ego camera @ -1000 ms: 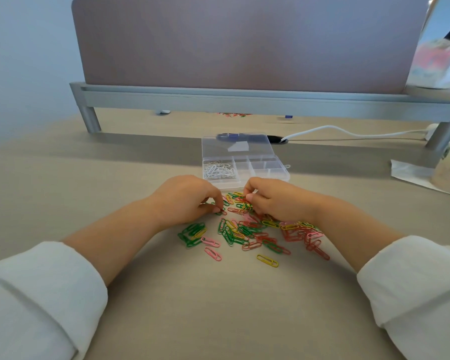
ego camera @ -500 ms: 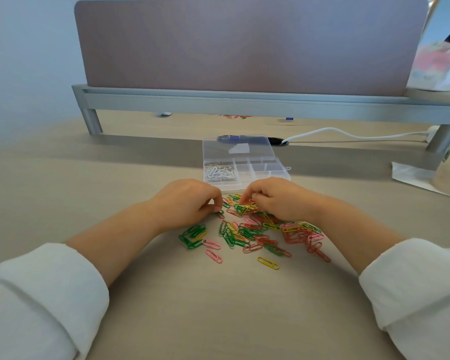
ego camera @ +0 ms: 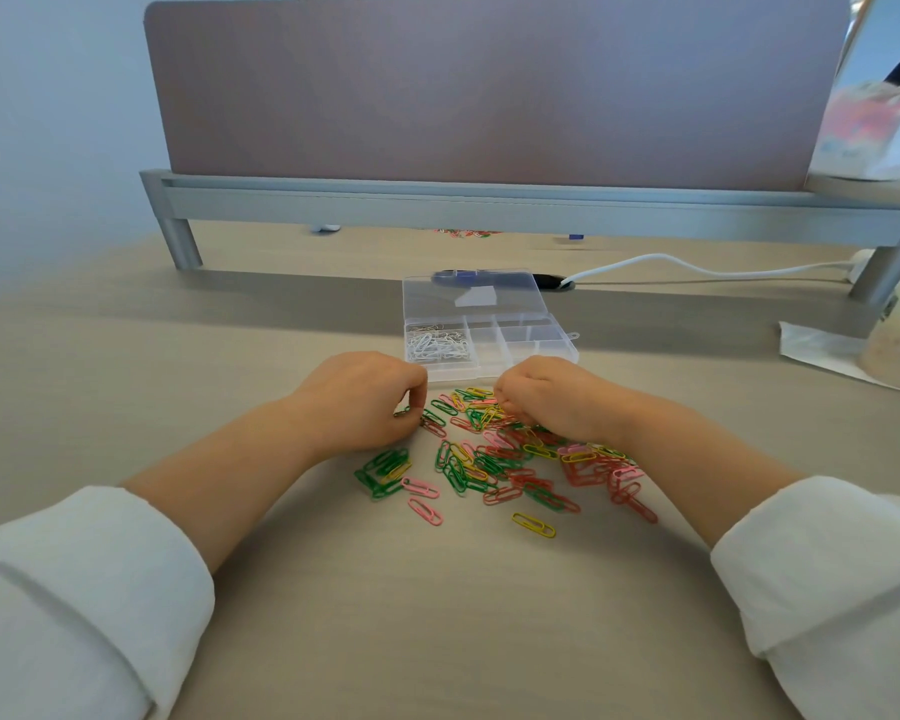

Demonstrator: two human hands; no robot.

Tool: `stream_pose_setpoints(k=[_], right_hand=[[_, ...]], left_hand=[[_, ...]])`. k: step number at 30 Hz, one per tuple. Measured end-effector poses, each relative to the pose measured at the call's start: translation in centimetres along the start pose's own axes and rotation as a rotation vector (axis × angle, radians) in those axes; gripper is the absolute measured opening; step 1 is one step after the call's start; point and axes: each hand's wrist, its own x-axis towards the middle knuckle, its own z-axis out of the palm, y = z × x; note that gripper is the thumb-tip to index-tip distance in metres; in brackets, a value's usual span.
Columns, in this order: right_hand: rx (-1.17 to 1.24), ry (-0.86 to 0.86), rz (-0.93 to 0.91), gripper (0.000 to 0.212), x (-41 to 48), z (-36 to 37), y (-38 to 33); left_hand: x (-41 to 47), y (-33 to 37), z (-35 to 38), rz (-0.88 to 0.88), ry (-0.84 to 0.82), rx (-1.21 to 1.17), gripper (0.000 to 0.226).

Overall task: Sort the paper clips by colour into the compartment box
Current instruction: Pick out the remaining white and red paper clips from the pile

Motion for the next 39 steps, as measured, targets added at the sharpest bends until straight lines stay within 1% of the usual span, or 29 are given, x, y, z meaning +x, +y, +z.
stream_pose_setpoints(k=[3,5,7,9,11,14,17,21,24,26,31,35,37,39], right_hand=[[-0.049,0.019,-0.003,0.039,0.0,0.0,-0.1],[-0.081,0.020,-0.021,0.045,0.0,0.0,-0.2],[-0.110,0.013,-0.036,0.050,0.0,0.1,-0.2],[-0.139,0.001,-0.044,0.051,0.2,0.3,-0.1],[-0.166,-0.023,-0.056,0.046,0.3,0.3,0.2],[-0.174,-0.063,-0.074,0.028,0.2,-0.1,0.2],[-0.163,-0.090,-0.120,0.016,0.0,-0.6,0.3],[-0.166,-0.176,-0.131,0.011,0.0,-0.9,0.8],[-0.224,-0.195,-0.129,0.010,0.0,-0.7,0.7],[-0.252,-0.183,-0.128,0.012,0.0,-0.7,0.7],[-0.288,-0.176,-0.102,0.013,-0.2,-0.8,0.4],[-0.220,-0.160,-0.050,0.013,-0.1,-0.8,0.3],[-0.171,-0.137,-0.036,0.012,0.0,-0.7,0.5],[-0.142,-0.105,-0.034,0.010,0.2,-0.6,0.7]], left_hand=[[0.0,-0.1,-0.2,-0.020,0.021,-0.038,0.016],[-0.1,-0.2,-0.4,0.017,0.021,-0.118,0.023],[-0.1,0.0,-0.6,0.075,-0.025,-0.171,0.024],[-0.1,0.2,-0.6,0.094,-0.070,-0.164,0.020],[0.0,0.4,-0.4,0.085,-0.059,-0.154,0.017],[0.0,0.7,-0.3,0.079,-0.054,-0.094,0.018],[0.1,0.9,-0.3,0.085,-0.075,-0.022,0.019],[-0.1,1.1,0.0,0.086,-0.063,0.027,0.019],[-0.3,1.2,0.0,0.050,-0.017,-0.077,0.016],[-0.4,1.4,0.0,0.021,-0.001,-0.173,0.018],[-0.2,1.5,0.5,0.026,0.032,-0.298,0.020],[-0.1,1.4,1.0,0.023,0.031,-0.418,0.014],[0.0,1.5,1.2,0.047,0.031,-0.433,0.010],[0.1,1.7,1.4,0.088,0.051,-0.403,0.022]])
